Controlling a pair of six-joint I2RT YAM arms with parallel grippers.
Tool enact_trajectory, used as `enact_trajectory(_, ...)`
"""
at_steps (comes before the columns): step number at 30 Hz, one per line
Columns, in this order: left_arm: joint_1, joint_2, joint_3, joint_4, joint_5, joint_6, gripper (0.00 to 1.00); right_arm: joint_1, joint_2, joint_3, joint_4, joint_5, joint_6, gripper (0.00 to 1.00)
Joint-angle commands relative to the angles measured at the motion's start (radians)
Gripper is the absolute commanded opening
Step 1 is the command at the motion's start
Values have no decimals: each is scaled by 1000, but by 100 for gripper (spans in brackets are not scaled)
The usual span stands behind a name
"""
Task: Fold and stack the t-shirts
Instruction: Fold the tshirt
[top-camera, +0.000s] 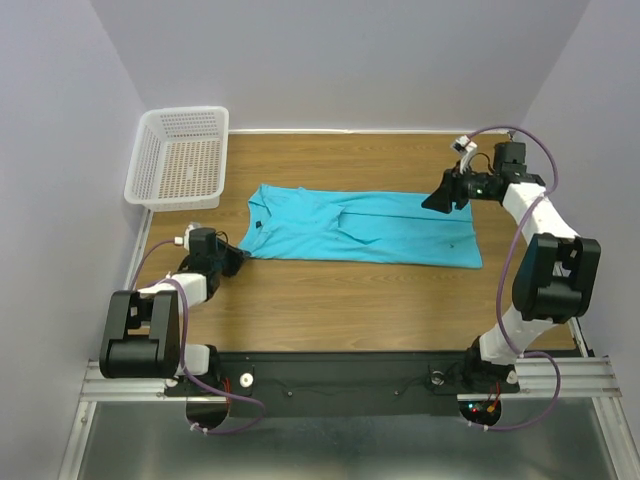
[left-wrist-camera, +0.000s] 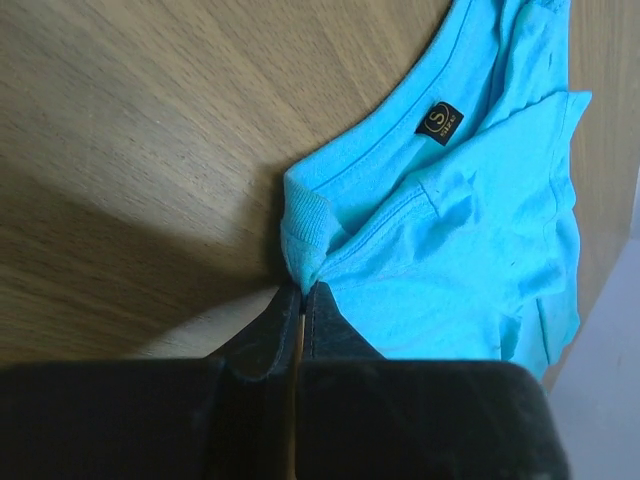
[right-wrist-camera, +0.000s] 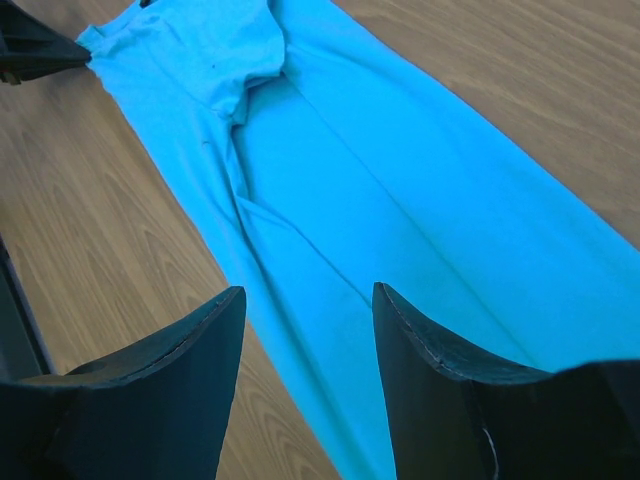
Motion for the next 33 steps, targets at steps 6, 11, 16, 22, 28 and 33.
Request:
enact_trajectory(6,70,-69,63,-109,-30,87,4,117,38,74,8,111,-16,60)
enact_trajectory(11,95,-110,82,-157,-5,119,43,189,102,153,-35,183,-78,60)
enact_trajectory(16,92,-268,92,-232,18,166,65,318,229,310,-69,248,-20,61)
enact_trajectory(22,95,-451,85,-309,26,223,69,460,525,667,-67,237,221,100)
enact_trajectory(28,96,-574,68,-358,44,237,69,588,752,1010,-69,386,424,100)
enact_trajectory(33,98,-581,80,-398,53,254,69,620,918,1173,-64,502,487,100)
